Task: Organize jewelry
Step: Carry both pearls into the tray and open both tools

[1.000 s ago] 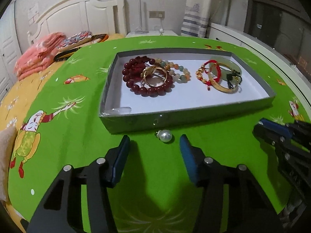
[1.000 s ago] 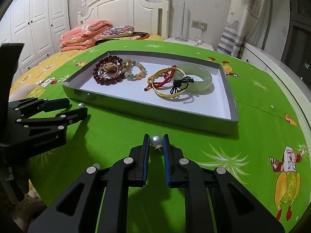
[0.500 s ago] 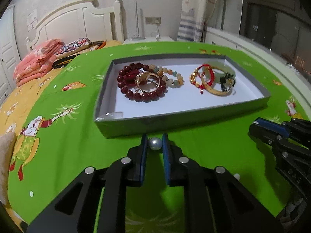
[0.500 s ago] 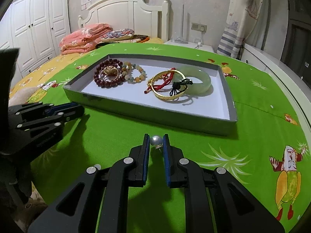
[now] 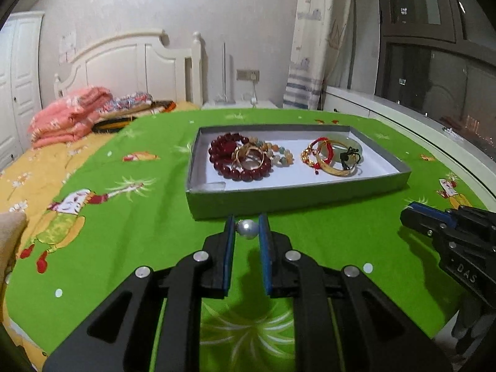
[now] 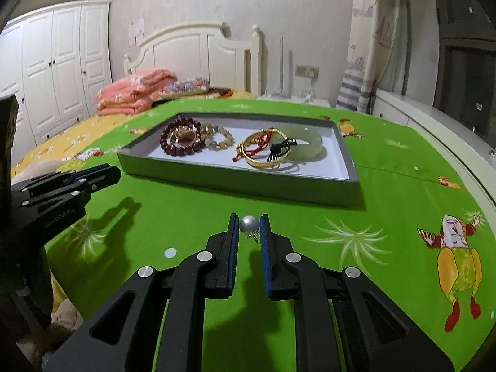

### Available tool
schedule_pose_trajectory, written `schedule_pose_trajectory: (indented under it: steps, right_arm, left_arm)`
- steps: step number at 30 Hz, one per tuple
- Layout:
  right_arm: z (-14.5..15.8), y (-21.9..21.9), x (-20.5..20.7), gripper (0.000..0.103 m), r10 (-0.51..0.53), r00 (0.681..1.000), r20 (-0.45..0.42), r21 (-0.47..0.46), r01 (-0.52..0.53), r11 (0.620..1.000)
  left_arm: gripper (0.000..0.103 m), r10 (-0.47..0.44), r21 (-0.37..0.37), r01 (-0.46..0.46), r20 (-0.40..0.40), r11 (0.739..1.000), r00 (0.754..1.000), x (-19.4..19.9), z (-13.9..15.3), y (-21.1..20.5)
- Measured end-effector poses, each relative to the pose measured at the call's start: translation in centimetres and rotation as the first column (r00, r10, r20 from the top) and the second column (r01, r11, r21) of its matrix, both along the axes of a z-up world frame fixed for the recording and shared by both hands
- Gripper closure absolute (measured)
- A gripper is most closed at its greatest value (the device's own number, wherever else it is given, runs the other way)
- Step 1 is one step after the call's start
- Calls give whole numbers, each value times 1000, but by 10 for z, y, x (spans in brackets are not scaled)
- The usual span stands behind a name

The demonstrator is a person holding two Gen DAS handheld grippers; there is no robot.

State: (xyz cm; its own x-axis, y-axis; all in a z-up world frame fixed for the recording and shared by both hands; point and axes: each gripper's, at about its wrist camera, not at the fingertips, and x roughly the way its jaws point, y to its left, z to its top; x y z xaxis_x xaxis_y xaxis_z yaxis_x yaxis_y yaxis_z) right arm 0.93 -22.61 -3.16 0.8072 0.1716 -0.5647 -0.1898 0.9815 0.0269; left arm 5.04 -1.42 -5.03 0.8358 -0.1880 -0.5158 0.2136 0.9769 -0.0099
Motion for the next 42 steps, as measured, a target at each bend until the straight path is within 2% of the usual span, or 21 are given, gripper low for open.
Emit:
schedule_pose_trajectory:
  steps: [7, 17, 29, 37, 42]
  right_arm:
    - [11, 3, -8, 90, -39, 995, 97, -12, 41, 999]
    - [25, 9, 10, 90, -48, 992, 120, -39, 53, 998]
    - [49, 11, 43, 90, -55, 988, 147, -57, 64, 996]
    - [56, 10, 81, 90, -70, 990, 122, -54, 77, 996]
    - [51, 13, 109, 90, -78, 994, 81, -67, 84, 994]
  left_arm:
    - [88, 11, 54, -14, 56, 998, 998, -10, -2, -9]
    - [88, 38, 2, -38, 92, 999, 995, 1, 22, -1]
    - [88, 54, -9, -53, 130, 999, 990, 34, 51, -5]
    - [88, 67, -13, -66, 101, 998, 993, 67, 59, -13]
    - [88, 79, 13, -81, 89, 997, 993, 91, 61, -23]
